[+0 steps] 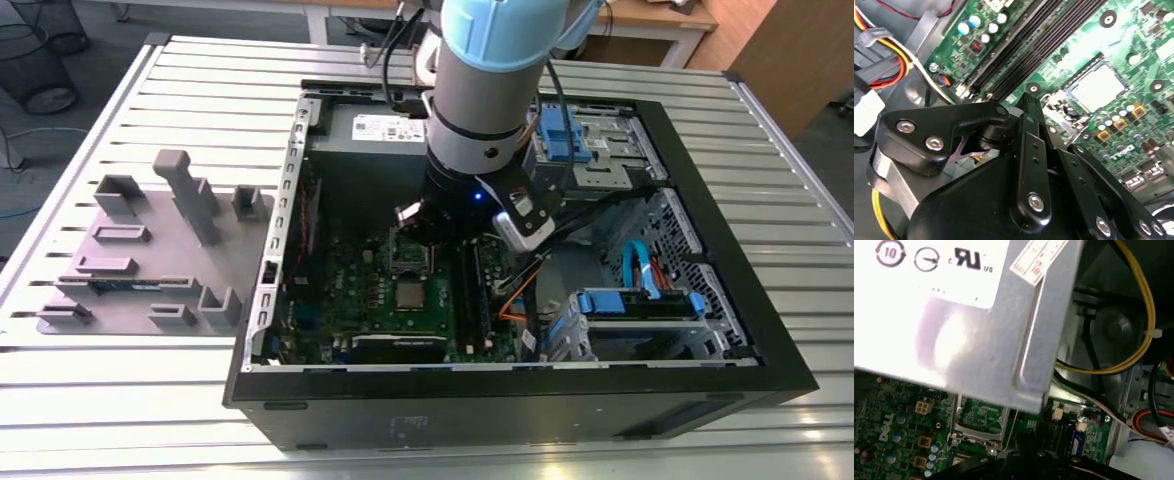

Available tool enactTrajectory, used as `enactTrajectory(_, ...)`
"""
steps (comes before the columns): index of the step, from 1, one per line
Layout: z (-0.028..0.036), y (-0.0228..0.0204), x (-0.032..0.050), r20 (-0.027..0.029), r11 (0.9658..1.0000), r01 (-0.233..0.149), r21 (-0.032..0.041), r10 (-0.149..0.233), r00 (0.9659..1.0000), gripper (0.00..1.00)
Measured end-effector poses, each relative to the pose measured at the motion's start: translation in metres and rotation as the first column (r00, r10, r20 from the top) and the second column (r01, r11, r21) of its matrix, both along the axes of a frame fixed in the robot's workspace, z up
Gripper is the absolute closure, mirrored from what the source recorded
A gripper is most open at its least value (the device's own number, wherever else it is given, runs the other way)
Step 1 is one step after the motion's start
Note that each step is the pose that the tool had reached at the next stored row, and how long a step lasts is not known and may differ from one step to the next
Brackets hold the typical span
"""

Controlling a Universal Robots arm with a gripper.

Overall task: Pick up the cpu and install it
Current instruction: 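Close the cpu cover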

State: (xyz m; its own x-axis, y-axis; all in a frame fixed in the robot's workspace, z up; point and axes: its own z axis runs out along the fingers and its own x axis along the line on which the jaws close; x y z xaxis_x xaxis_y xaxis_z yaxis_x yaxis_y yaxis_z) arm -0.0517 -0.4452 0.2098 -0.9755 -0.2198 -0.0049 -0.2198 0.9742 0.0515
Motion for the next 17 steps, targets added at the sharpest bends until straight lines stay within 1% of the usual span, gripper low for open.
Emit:
enactTrajectory(4,-0.0004,0.0093,0.0007,0.0000,1.0000,0.000,-0.0001,0.000,1.0000,0.89)
enactTrajectory(12,-0.0011,0.0219,0.0057,0.0000,1.0000,-0.002,-0.0001,0.002,1.0000,0.89)
enactTrajectory(14,-0.0012,0.0236,0.0068,0.0001,1.0000,-0.004,0.0001,0.004,1.0000,0.89)
enactTrajectory(17,-0.0012,0.0237,0.0068,0.0000,1.0000,-0.004,0.0000,0.004,1.0000,0.89)
